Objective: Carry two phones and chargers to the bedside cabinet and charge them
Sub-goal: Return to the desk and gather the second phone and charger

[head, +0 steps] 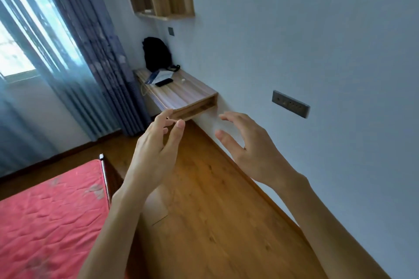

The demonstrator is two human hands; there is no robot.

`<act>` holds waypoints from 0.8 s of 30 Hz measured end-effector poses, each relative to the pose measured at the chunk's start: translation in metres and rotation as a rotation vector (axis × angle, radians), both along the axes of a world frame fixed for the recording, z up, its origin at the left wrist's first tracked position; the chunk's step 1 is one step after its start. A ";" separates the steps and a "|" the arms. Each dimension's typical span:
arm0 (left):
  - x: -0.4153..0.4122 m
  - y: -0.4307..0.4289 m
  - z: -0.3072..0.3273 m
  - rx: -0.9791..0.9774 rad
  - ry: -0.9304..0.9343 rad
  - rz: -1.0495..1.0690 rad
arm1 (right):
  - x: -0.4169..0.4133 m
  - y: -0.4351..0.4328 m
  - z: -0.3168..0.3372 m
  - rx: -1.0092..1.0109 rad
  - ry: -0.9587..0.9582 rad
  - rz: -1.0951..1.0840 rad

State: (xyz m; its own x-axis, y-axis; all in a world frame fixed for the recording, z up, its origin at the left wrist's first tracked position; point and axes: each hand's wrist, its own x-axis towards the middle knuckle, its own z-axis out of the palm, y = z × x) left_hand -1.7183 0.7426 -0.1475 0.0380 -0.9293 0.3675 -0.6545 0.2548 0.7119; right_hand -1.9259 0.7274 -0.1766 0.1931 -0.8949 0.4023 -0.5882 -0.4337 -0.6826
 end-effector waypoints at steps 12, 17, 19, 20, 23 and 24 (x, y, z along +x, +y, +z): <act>0.118 -0.160 -0.022 0.027 -0.005 0.127 | 0.117 -0.192 -0.014 -0.011 0.003 0.141; 0.190 -0.237 -0.004 0.038 -0.033 0.157 | 0.188 -0.273 0.003 -0.023 -0.025 0.160; 0.216 -0.263 0.001 0.020 -0.038 0.200 | 0.213 -0.302 0.007 -0.037 -0.015 0.178; 0.228 -0.273 0.002 0.015 -0.034 0.217 | 0.223 -0.316 0.008 -0.041 -0.011 0.183; 0.256 -0.304 0.000 0.009 -0.003 0.236 | 0.253 -0.357 0.010 -0.055 -0.021 0.189; 0.264 -0.315 -0.003 0.012 -0.003 0.245 | 0.262 -0.371 0.009 -0.058 -0.024 0.195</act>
